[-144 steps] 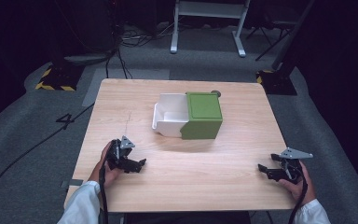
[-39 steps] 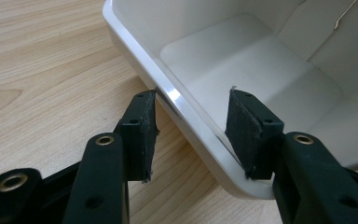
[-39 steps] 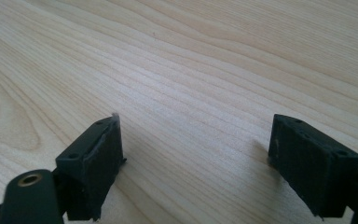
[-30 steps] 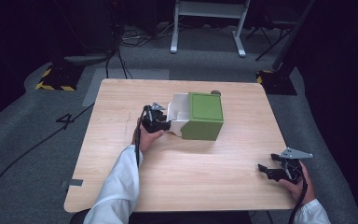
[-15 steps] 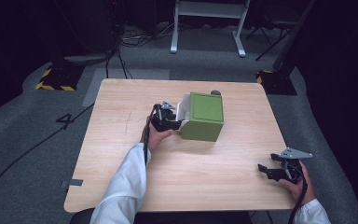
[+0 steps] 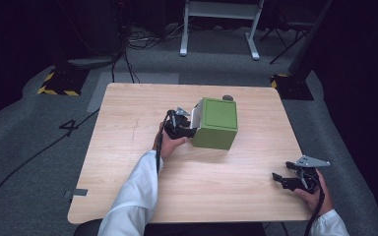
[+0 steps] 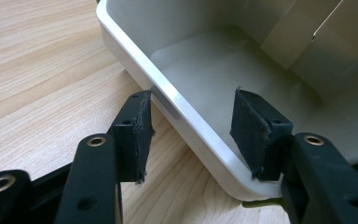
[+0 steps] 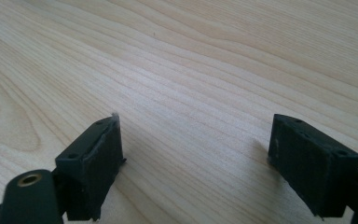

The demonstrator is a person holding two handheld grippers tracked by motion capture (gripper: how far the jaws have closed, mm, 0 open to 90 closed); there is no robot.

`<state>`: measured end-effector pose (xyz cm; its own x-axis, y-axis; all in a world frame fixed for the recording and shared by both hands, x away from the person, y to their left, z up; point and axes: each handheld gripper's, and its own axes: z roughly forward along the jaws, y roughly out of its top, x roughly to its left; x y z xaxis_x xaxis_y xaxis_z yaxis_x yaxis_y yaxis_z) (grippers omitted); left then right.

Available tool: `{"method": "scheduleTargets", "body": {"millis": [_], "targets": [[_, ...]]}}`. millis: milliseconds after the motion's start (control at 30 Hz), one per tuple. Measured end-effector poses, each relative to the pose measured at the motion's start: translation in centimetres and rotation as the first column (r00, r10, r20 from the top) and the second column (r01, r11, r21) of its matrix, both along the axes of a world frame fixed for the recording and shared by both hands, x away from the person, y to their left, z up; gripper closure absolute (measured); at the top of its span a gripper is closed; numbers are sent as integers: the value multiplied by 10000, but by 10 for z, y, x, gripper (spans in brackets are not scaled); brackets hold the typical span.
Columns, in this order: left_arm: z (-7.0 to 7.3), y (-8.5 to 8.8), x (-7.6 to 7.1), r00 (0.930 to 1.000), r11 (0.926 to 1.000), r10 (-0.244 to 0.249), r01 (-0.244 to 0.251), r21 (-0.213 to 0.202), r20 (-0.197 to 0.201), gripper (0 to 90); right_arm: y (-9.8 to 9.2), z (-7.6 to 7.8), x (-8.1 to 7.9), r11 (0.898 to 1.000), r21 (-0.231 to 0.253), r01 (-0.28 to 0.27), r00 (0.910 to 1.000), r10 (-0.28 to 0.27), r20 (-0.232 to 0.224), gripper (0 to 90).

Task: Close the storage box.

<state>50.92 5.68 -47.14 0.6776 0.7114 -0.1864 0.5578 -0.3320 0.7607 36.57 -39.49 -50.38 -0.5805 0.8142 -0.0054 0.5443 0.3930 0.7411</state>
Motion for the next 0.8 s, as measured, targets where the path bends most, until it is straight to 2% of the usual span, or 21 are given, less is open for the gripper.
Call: {"method": "scheduleTargets", "body": {"millis": [167, 433, 667, 800], "targets": [[0, -2, 0, 10000, 10000, -53, 53, -5, 35, 478, 0, 0, 0, 10000, -3, -3, 10000, 3, 1, 176], [4, -2, 0, 9995, 9996, -82, 74, 270, 292, 463, 0, 0, 0, 10000, -2, -1, 10000, 1, 1, 176], [8, 1, 0, 9981, 9974, -268, 230, 685, 549, 462, 0, 0, 0, 10000, -9, -4, 10000, 4, 9, 176], [12, -1, -2, 9965, 9936, -404, 323, 1078, 736, 458, 0, 0, 0, 10000, -3, 3, 10000, -3, 0, 176]]}}
